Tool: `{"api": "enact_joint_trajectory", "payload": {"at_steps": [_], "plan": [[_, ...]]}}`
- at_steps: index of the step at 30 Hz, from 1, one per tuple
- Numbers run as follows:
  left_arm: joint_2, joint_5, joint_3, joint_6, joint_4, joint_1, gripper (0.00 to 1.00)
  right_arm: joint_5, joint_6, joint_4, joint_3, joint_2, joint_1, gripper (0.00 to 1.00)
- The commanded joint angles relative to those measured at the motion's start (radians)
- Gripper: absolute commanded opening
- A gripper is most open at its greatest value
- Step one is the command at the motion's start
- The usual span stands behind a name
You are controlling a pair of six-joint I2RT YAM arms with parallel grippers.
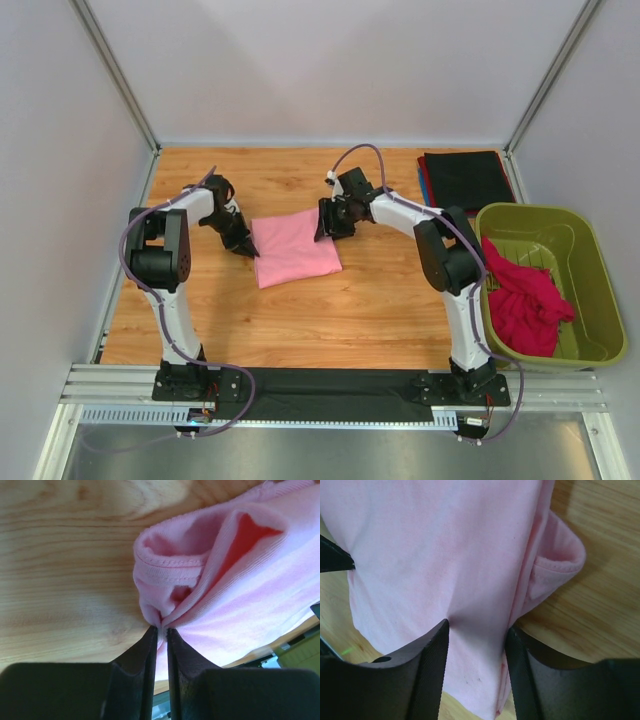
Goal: Fold and stack the t-shirts
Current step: Neatly place the folded tshirt to the corner
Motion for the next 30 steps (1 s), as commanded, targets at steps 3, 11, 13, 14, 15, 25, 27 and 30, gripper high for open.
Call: {"api": "enact_joint_trajectory", "payload": {"at_steps": [3,11,13,14,15,25,27,30], "plan": [[0.021,-0.059,0.014,0.018,-0.015,-0.007,0.19,0.133,-0.012,-0.082,-0.015,0.056,0.036,0.38],[-0.016,0.000,0.086,-0.106,-0.030,-0.022,0.41,0.252,-0.096,-0.176,0.037,-0.040,0.005,0.00],[-0.030,-0.010,0.170,-0.130,-0.079,-0.027,0.47,0.294,-0.107,-0.266,0.086,-0.040,-0.022,0.00],[-0.045,-0.007,0.227,-0.144,-0.090,-0.027,0.48,0.305,-0.128,-0.292,0.135,-0.039,-0.033,0.00],[-0.054,-0.011,0.256,-0.146,-0.119,-0.027,0.48,0.341,-0.139,-0.317,0.155,-0.034,-0.050,0.00],[-0.194,-0.031,0.151,-0.105,-0.101,-0.032,0.50,0.521,-0.259,-0.564,0.402,0.036,-0.170,0.00],[-0.200,-0.042,0.092,-0.080,-0.098,-0.032,0.50,0.539,-0.264,-0.591,0.437,0.065,-0.206,0.00],[-0.199,-0.054,0.042,-0.051,-0.099,-0.033,0.50,0.579,-0.288,-0.624,0.546,0.113,-0.240,0.00]]}}
